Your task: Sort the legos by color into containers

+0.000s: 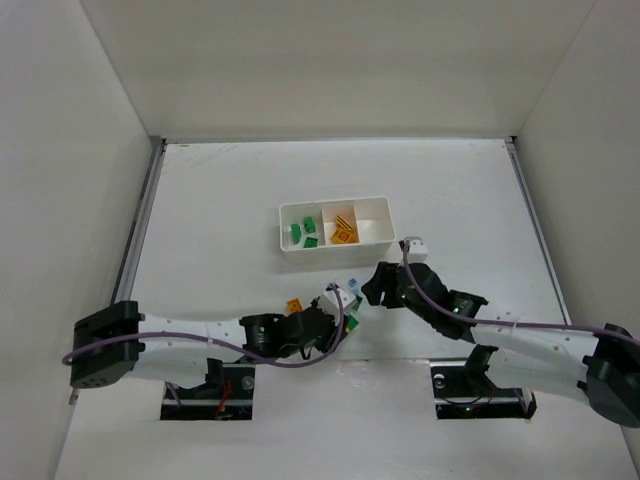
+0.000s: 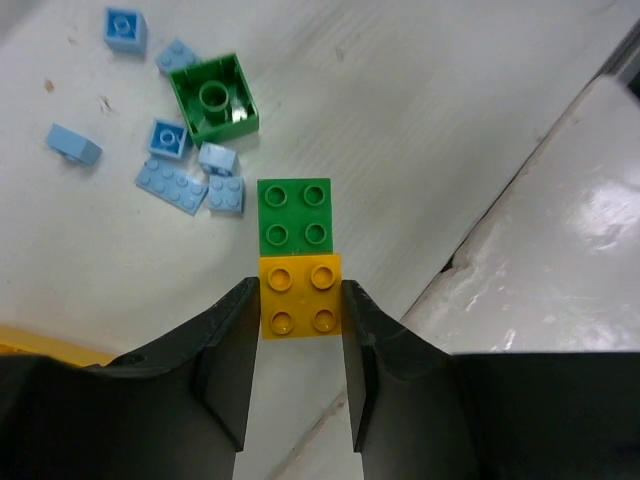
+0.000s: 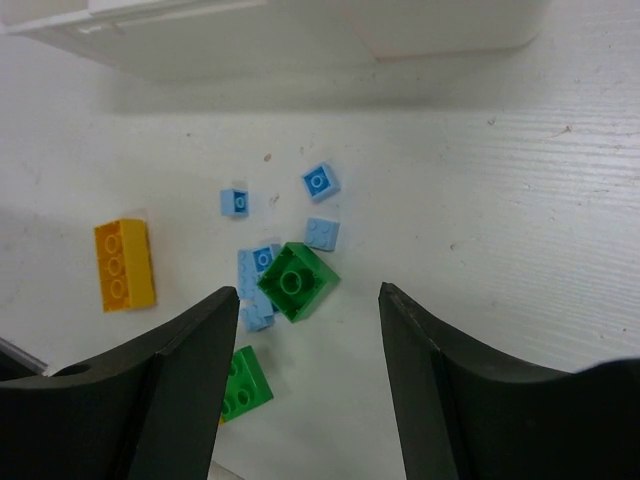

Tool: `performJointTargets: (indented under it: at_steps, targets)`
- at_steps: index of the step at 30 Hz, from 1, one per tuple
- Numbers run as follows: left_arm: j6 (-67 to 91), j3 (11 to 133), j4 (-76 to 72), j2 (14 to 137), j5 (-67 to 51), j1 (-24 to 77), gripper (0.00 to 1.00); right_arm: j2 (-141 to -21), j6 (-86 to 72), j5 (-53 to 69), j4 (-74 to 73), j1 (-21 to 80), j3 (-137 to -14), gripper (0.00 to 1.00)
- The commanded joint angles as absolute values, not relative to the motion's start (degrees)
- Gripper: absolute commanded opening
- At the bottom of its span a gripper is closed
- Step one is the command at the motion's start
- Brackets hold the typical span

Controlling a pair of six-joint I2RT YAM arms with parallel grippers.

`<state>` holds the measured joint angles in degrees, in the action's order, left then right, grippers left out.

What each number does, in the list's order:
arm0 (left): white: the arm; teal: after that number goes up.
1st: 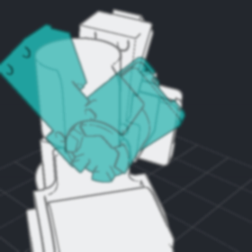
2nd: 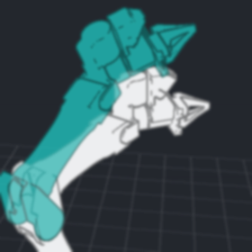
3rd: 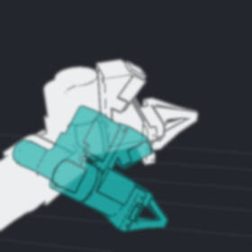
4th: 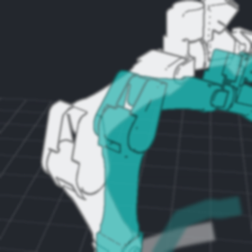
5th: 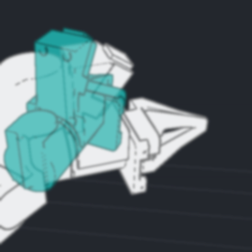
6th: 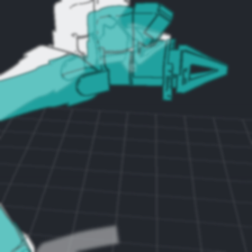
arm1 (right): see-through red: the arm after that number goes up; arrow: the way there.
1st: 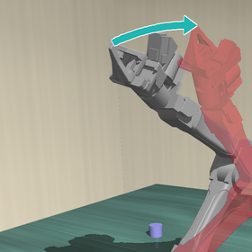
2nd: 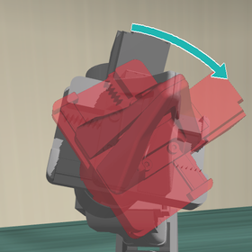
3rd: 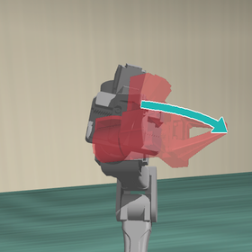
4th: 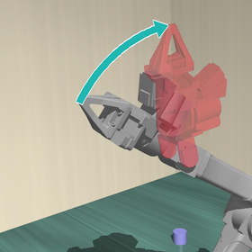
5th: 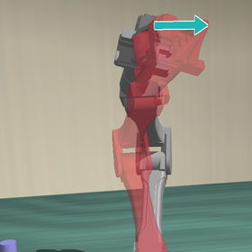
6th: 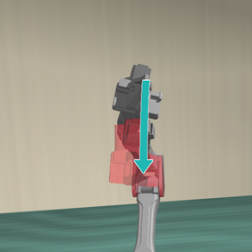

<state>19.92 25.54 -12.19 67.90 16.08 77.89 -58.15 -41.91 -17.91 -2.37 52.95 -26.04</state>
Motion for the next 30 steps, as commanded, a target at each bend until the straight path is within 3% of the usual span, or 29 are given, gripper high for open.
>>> performJointTargets:
  at_steps: [1, 9, 18, 30]
  targets:
    - [19.7, 26.2, -13.4, 60.9, 16.0, 76.9, 0.13, -54.0, -43.1, -16.5, -1.1, 52.9, -26.1, 0.65]
    - [22.5, 22.6, -14.0, 48.1, 12.0, 71.9, 0.13, -47.1, -44.8, -3.5, 3.4, 52.1, -25.2, 0.67]
    - [23.0, 22.3, -14.4, 46.3, 10.8, 71.1, 0.13, -50.8, -47.5, 2.8, 8.3, 51.6, -25.3, 0.63]
    - [22.8, 22.4, -15.5, 45.4, 10.8, 71.3, 0.13, -56.7, -50.3, 6.7, 14.2, 51.8, -25.2, 0.42]
